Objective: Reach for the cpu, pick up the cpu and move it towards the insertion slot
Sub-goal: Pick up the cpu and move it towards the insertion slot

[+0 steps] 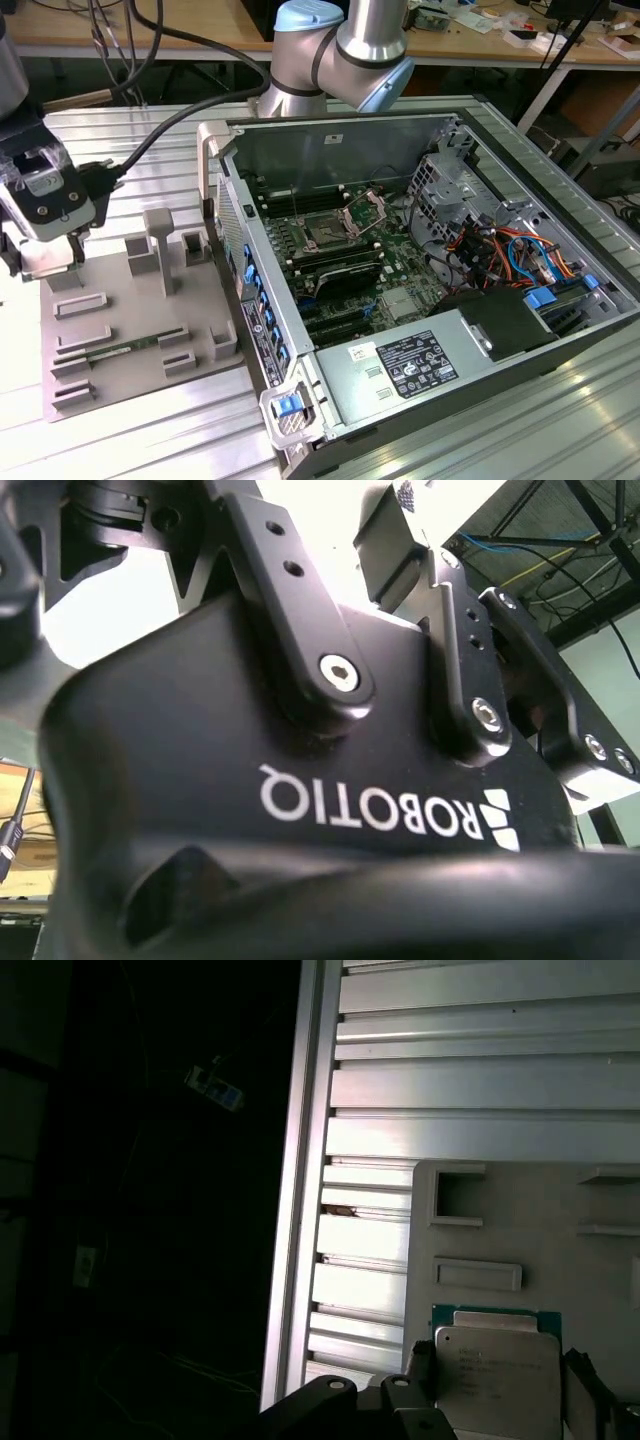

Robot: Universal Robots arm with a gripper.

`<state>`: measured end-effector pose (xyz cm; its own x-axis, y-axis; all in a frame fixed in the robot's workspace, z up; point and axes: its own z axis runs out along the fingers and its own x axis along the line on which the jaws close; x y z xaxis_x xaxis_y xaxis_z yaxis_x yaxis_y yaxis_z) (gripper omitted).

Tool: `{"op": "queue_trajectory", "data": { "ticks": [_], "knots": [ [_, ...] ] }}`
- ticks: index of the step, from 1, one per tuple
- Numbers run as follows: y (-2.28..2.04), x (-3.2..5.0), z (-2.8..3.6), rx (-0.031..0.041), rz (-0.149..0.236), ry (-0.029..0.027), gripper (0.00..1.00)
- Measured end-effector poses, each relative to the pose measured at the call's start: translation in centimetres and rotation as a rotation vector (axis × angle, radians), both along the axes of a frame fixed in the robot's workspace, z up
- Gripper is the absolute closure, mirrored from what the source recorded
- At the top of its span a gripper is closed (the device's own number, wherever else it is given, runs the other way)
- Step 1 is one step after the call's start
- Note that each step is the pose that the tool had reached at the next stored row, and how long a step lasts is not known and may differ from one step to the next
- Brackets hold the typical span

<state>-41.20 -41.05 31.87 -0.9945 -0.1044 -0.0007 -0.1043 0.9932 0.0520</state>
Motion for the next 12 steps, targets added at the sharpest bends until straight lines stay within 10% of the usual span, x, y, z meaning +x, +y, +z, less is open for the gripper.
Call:
{"op": "queue_trajectory", "data": {
  "ticks": [12],
  "knots": [
    [0.00, 0.00, 0.86, 0.0003, 0.000, -0.0001, 0.45]
  ]
}}
